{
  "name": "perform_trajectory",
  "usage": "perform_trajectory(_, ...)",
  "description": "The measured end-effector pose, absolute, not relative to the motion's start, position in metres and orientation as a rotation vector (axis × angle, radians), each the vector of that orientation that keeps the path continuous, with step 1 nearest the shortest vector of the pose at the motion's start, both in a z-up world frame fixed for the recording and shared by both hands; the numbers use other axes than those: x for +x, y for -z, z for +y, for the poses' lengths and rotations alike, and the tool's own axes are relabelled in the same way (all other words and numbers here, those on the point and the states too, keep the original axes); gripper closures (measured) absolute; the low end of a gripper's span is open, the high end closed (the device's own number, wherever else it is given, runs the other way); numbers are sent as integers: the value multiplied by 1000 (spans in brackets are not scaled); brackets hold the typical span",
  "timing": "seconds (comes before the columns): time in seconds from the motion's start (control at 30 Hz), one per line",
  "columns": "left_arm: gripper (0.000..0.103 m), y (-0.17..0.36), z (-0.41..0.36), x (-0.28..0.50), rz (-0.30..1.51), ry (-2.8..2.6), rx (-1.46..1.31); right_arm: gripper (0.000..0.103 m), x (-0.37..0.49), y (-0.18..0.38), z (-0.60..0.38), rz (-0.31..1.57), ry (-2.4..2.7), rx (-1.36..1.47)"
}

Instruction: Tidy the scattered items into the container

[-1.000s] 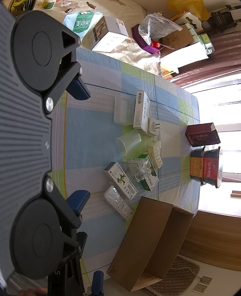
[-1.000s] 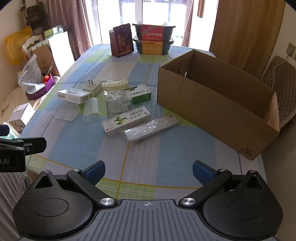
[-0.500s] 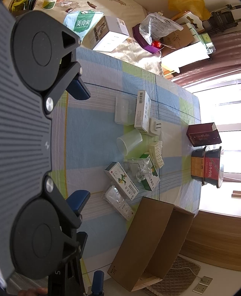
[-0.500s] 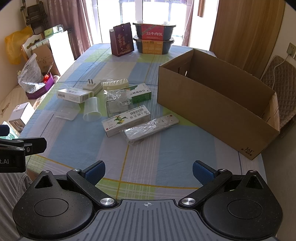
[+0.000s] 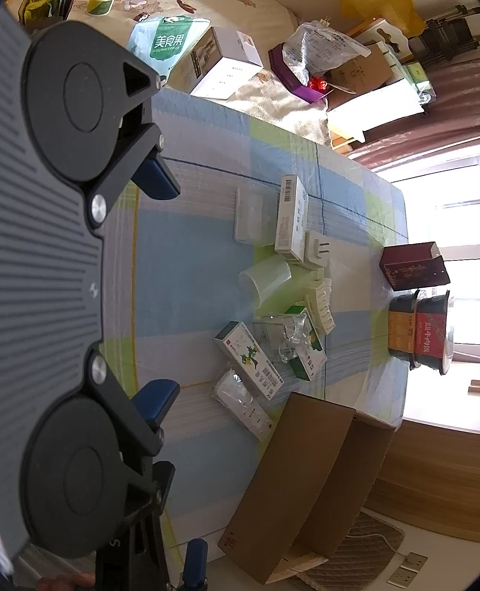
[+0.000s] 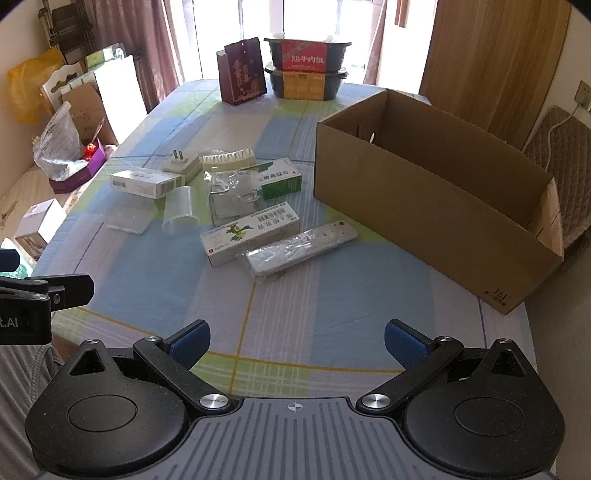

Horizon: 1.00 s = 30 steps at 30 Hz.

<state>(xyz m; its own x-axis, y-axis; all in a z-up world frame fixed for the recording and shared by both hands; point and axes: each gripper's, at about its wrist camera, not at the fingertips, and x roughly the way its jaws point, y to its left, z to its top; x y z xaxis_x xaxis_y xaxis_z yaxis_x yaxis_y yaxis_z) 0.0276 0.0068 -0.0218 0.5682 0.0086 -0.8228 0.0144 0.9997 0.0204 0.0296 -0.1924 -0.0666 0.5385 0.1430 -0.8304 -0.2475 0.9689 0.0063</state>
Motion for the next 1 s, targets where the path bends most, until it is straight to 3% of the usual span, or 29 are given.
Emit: perform_trajectory(1.0,1,79,26,76,1108,38,1,0,80,108,-186,1076,-205,-92)
